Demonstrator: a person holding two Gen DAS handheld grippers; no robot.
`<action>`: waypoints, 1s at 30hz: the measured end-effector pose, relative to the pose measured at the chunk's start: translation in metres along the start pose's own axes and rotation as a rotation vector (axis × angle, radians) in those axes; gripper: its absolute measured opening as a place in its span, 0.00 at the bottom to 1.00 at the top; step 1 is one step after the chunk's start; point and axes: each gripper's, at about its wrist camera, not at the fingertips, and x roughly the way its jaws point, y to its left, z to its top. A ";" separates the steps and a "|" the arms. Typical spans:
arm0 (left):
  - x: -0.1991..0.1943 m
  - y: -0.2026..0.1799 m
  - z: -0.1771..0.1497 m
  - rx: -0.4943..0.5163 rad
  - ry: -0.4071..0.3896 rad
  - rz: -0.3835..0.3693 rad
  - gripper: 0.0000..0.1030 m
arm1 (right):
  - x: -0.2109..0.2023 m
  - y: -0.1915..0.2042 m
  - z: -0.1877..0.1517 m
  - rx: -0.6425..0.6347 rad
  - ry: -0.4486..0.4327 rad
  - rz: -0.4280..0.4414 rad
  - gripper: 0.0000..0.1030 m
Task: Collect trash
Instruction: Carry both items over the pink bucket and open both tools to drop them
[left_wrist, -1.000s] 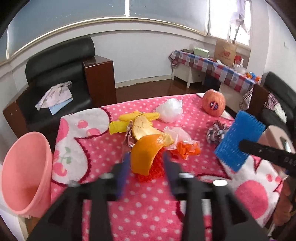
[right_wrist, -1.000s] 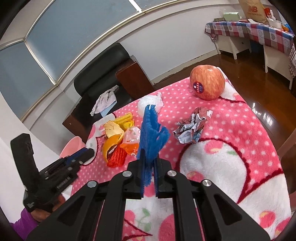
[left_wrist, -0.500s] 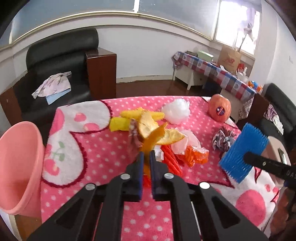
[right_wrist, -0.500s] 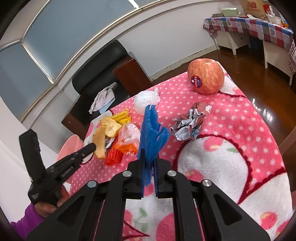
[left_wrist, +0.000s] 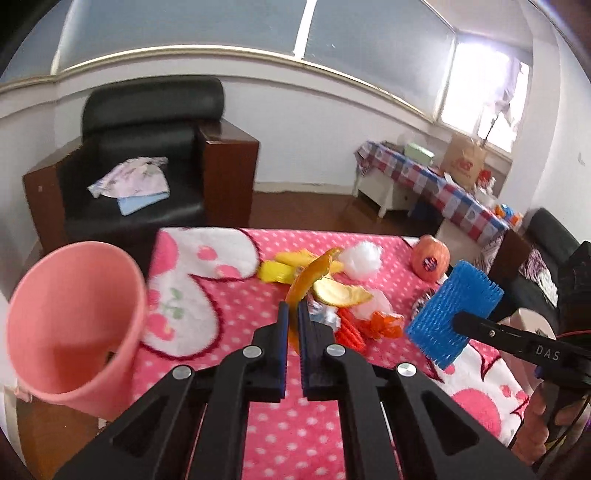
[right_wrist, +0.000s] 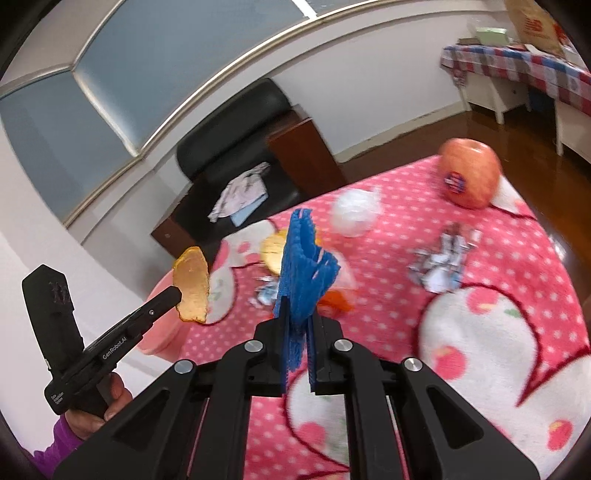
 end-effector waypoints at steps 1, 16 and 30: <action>-0.007 0.006 0.000 -0.009 -0.011 0.016 0.04 | 0.002 0.006 0.001 -0.011 0.002 0.010 0.08; -0.068 0.095 -0.007 -0.129 -0.089 0.235 0.04 | 0.079 0.129 0.010 -0.147 0.096 0.223 0.08; -0.080 0.162 -0.022 -0.213 -0.063 0.340 0.05 | 0.171 0.213 -0.014 -0.267 0.220 0.260 0.08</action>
